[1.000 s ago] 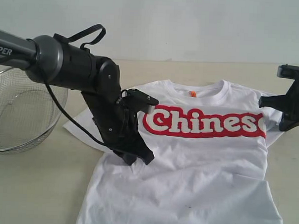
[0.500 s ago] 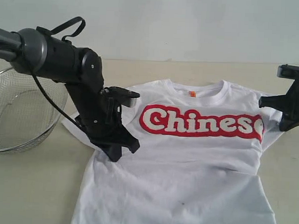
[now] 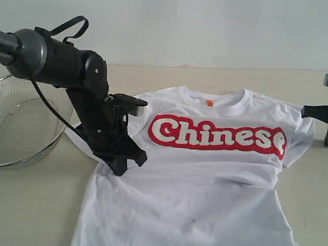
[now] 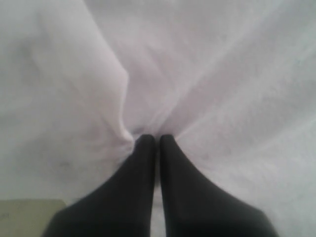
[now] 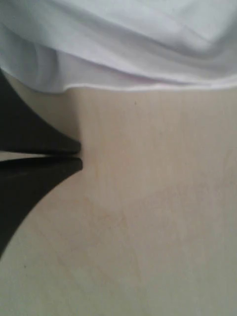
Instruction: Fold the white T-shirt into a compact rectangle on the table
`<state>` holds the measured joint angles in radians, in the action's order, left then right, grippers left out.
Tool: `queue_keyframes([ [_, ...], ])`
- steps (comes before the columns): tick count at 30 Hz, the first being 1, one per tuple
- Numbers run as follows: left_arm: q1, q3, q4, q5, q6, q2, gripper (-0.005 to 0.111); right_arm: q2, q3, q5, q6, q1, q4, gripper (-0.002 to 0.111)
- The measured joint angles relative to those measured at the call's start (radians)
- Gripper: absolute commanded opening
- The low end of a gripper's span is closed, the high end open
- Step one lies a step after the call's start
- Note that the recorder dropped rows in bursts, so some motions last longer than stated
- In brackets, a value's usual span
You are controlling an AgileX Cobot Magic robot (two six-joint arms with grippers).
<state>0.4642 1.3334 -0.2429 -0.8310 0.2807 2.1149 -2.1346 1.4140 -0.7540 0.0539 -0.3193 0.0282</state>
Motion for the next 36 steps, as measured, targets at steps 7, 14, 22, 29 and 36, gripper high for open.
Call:
queue_keyframes([
  [7,-0.004,0.000,-0.013,0.000,0.005,-0.002,0.005,0.036,0.000,0.034,-0.129,-0.008,0.224,0.000],
  [14,-0.009,0.000,-0.034,0.002,0.027,-0.004,0.005,0.071,0.001,0.018,-0.220,-0.008,0.365,0.000],
  [22,-0.009,0.000,-0.037,0.006,0.029,-0.004,0.005,0.025,-0.011,-0.047,-0.280,-0.008,0.459,0.000],
  [29,-0.009,0.000,-0.039,0.006,0.031,-0.004,0.005,0.025,-0.025,-0.043,-0.293,-0.008,0.475,0.000],
  [36,-0.009,0.000,-0.041,0.006,0.031,-0.004,0.005,0.024,-0.027,-0.029,-0.312,-0.008,0.482,0.000],
])
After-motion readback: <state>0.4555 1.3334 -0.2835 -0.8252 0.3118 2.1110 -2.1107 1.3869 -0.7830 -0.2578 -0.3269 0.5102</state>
